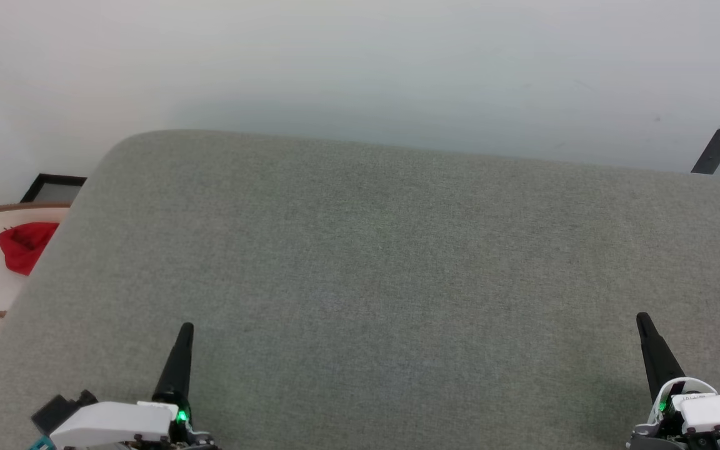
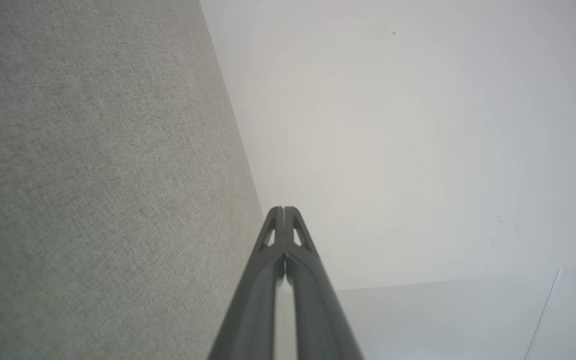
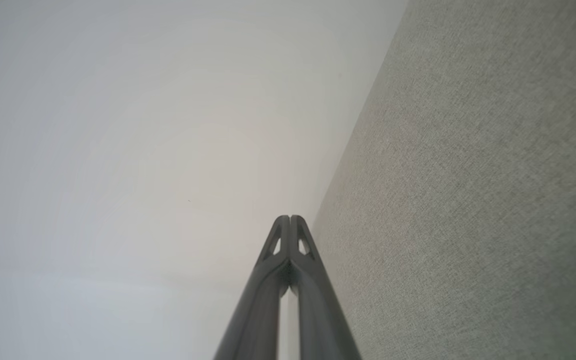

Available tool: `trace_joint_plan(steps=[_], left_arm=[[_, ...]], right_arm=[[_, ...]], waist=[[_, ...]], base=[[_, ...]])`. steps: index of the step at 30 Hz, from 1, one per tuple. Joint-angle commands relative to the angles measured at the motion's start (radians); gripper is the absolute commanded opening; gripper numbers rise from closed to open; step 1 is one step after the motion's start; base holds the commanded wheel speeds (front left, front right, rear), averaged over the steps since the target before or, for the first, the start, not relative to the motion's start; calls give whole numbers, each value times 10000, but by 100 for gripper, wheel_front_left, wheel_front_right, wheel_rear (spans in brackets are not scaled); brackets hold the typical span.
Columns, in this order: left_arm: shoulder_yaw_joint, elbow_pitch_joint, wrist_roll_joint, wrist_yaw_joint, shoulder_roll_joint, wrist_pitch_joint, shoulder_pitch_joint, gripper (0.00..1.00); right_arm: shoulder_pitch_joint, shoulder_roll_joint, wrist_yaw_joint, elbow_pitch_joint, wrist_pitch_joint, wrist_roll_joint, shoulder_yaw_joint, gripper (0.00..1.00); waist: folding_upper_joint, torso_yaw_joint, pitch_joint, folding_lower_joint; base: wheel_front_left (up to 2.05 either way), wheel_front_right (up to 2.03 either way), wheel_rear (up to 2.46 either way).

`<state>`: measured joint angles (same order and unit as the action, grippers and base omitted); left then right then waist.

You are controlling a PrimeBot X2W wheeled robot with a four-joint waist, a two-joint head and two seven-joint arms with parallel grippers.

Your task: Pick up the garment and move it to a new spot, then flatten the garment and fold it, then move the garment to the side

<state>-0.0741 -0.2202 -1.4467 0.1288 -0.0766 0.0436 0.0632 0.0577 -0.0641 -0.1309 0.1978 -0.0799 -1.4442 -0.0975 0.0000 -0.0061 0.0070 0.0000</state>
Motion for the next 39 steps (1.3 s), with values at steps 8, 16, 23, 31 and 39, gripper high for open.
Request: trace_joint_plan(steps=[8, 16, 23, 31, 39], left_arm=[[-97, -78, -686, 29, 33, 197, 253, 0], [-147, -156, -1198, 31, 75, 369, 381, 0], [-191, -228, -1643, 33, 111, 505, 446, 0], [-225, -263, -1819, 35, 138, 593, 494, 0], [-246, -263, -1792, 35, 147, 595, 496, 0]], right_arm=[[294, 16, 1, 157, -89, -681, -44, 0], [399, 38, 1, 310, -185, -1173, -55, 0], [516, 53, 1, 433, -229, -1586, -65, 0], [539, 71, 2, 491, -268, -1784, -75, 0], [535, 83, 2, 493, -284, -1766, -86, 0]], waist=[[0, 19, -12, 0], [0, 36, -23, 0], [0, 52, -33, 0], [0, 61, -38, 0], [0, 61, -39, 0]], base=[[0, 0, 0], [0, 0, 0], [0, 0, 0], [0, 0, 0], [0, 0, 0]])
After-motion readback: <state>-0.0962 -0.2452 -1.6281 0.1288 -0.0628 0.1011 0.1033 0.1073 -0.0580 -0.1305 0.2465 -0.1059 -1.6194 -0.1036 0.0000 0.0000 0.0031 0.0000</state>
